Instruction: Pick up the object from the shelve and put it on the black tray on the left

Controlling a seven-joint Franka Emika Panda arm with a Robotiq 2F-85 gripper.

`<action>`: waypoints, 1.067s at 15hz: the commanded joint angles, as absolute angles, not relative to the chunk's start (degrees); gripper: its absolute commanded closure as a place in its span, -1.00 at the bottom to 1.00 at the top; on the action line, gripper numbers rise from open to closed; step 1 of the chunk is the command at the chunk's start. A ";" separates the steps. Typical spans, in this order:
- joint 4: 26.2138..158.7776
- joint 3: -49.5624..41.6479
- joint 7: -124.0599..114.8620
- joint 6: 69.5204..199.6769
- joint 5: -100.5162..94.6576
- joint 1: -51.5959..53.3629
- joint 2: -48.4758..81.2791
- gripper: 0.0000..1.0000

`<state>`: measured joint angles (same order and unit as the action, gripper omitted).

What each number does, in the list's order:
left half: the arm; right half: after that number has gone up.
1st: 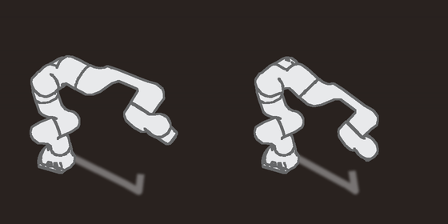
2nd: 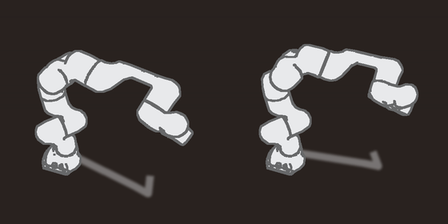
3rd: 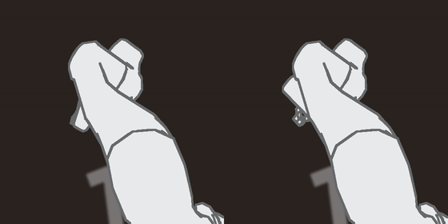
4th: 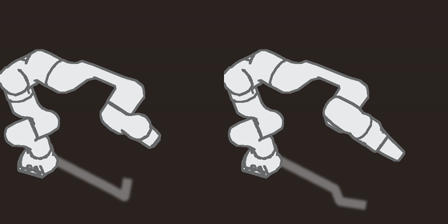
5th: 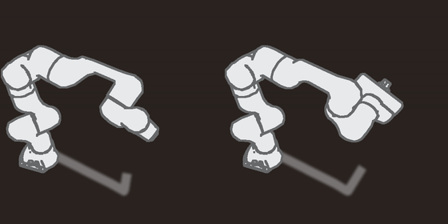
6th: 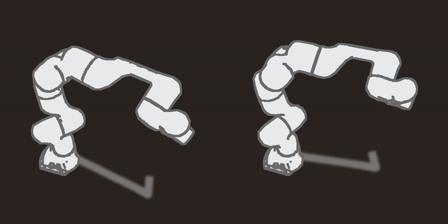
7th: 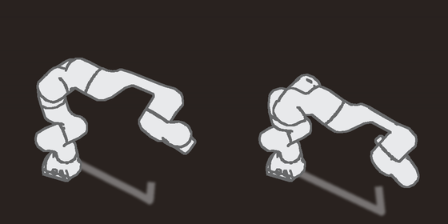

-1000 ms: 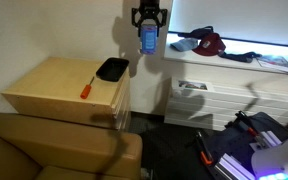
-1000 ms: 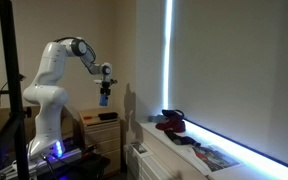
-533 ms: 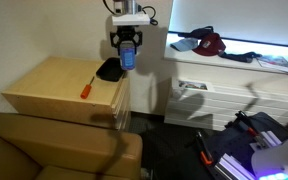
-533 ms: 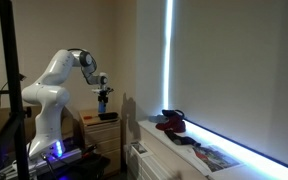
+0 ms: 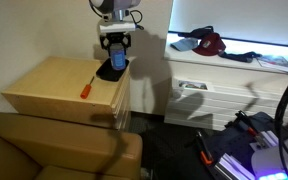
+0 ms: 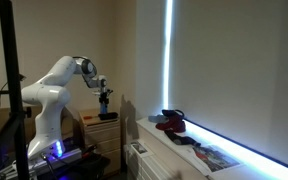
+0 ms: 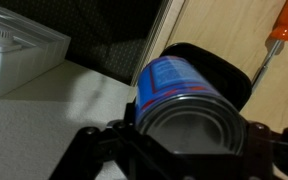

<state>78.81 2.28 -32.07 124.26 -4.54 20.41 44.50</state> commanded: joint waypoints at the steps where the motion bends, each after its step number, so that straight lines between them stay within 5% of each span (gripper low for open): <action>1: 78.57 1.76 -31.87 124.11 -4.09 20.82 44.60 -0.14; 10: 73.74 0.12 -37.92 134.74 -3.81 23.15 52.07 -0.14; 16: 60.41 -1.00 -38.91 129.94 -3.69 22.96 62.16 -0.14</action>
